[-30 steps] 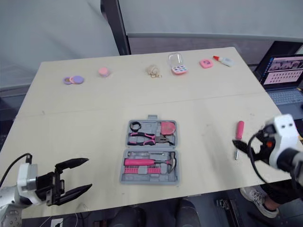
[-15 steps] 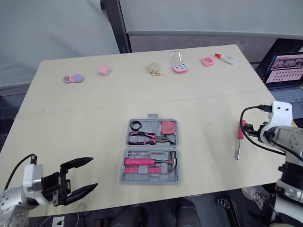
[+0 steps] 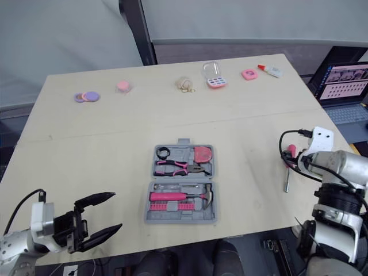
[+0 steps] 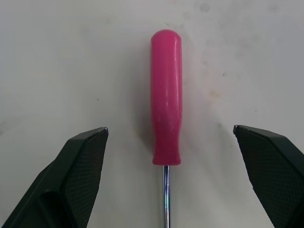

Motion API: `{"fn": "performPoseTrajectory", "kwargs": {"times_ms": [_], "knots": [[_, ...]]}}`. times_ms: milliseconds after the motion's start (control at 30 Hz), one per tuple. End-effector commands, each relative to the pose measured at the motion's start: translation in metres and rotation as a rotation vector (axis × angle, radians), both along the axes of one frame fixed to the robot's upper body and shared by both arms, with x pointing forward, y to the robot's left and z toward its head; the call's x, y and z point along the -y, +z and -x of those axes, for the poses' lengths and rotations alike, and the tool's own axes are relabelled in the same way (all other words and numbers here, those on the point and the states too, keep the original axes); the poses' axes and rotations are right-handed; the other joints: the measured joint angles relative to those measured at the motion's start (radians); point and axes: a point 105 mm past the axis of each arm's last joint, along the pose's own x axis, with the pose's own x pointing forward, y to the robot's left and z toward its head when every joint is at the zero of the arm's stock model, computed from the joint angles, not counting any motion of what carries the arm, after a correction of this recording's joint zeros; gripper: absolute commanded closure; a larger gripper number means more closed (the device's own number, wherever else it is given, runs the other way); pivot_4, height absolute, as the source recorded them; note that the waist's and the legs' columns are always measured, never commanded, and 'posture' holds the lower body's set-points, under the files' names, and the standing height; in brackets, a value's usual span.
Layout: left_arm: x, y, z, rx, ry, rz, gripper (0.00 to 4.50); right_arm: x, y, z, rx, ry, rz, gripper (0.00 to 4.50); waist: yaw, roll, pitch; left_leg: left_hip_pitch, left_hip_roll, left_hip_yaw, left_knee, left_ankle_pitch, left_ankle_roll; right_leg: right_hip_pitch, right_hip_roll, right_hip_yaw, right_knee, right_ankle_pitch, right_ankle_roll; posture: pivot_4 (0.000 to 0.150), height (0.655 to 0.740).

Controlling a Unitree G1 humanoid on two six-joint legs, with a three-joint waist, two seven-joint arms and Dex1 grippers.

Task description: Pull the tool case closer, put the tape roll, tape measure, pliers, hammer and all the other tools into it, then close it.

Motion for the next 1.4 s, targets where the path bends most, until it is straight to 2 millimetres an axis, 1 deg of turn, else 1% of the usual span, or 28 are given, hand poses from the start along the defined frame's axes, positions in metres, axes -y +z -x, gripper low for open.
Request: {"fn": "performPoseTrajectory", "kwargs": {"times_ms": [33,233,400,767,833,900,1067,1100,1133,1267,1333,1400], "knots": [[0.005,0.007,0.002,0.030,-0.005,-0.006,0.06,0.002,0.005,-0.006,0.021,-0.006,0.026,0.00,-0.001,0.000,0.000,0.000,0.000,0.000,0.000,0.000,0.000,0.000,0.000,0.000,0.000,0.000,0.000,0.150,0.7400],[0.006,0.010,0.002,0.034,0.013,-0.005,0.06,-0.005,-0.002,-0.013,0.013,0.009,0.017,0.00,-0.002,0.000,0.000,0.000,0.000,0.001,0.000,0.000,0.000,0.000,0.000,0.000,0.000,0.000,0.000,0.150,0.7400],[0.007,0.011,0.002,0.031,0.016,-0.008,0.06,-0.007,-0.008,-0.013,-0.018,0.012,0.025,0.00,-0.001,0.000,0.000,0.000,0.000,0.001,0.000,0.000,0.000,0.000,0.000,0.000,0.000,0.000,0.000,0.150,0.7400],[0.008,0.013,0.002,0.033,0.033,-0.010,0.06,-0.005,-0.012,-0.011,-0.041,-0.008,0.024,0.00,-0.001,0.000,0.000,0.000,0.000,0.001,0.000,0.000,0.000,0.000,0.000,0.000,0.000,0.000,0.000,0.150,0.7400],[0.008,0.013,0.002,0.032,0.035,-0.010,0.00,-0.005,-0.012,-0.010,-0.047,-0.013,0.023,0.57,-0.001,0.000,0.000,0.000,0.000,0.001,0.000,0.000,0.000,0.000,0.000,0.000,0.000,0.000,0.000,0.150,0.7400],[0.008,0.013,0.002,0.030,0.037,-0.010,0.00,-0.005,-0.012,-0.010,-0.051,-0.016,0.023,1.04,-0.001,0.000,0.000,0.000,0.000,0.001,0.000,0.000,0.000,0.000,0.000,0.000,0.000,0.000,0.000,0.150,0.7400],[0.008,0.014,0.003,0.026,0.040,-0.010,0.00,-0.006,-0.014,-0.009,-0.062,-0.016,0.021,3.55,0.000,0.000,0.000,0.000,0.000,0.001,0.000,0.000,0.000,0.000,0.000,0.000,0.000,0.000,0.000,0.150,0.7400],[0.008,0.014,0.003,0.025,0.040,-0.011,0.00,-0.006,-0.014,-0.008,-0.064,-0.017,0.020,3.93,0.000,0.000,0.000,0.000,0.000,0.000,0.000,0.000,0.000,0.000,0.000,0.000,0.000,0.000,0.000,0.150,0.7400],[0.008,0.014,0.003,0.024,0.040,-0.011,0.00,-0.006,-0.014,-0.008,-0.065,-0.017,0.018,4.09,0.000,0.000,0.000,0.000,0.000,0.000,0.000,0.000,0.000,0.000,0.000,0.000,0.000,0.000,0.000,0.150,0.7400],[0.007,0.014,0.002,0.020,0.038,-0.013,0.00,-0.006,-0.015,-0.006,-0.067,-0.020,0.014,4.08,0.000,0.000,0.000,0.000,0.000,0.000,0.000,0.000,0.000,0.000,0.000,0.000,0.000,0.000,0.000,0.150,0.7400],[0.005,0.014,0.003,0.012,0.038,-0.013,0.00,-0.008,-0.011,-0.003,-0.065,0.006,0.027,4.08,0.001,0.000,0.000,0.000,0.000,0.000,0.000,0.000,0.000,0.000,0.000,0.000,0.000,0.000,0.000,0.150,0.7400],[0.002,0.016,0.004,-0.005,0.034,-0.012,0.00,-0.014,-0.003,0.001,-0.063,0.063,0.038,4.08,0.001,0.000,0.000,0.000,0.000,0.000,0.000,0.000,0.000,0.000,0.000,0.000,0.000,0.000,0.000,0.150,0.7400]]}}
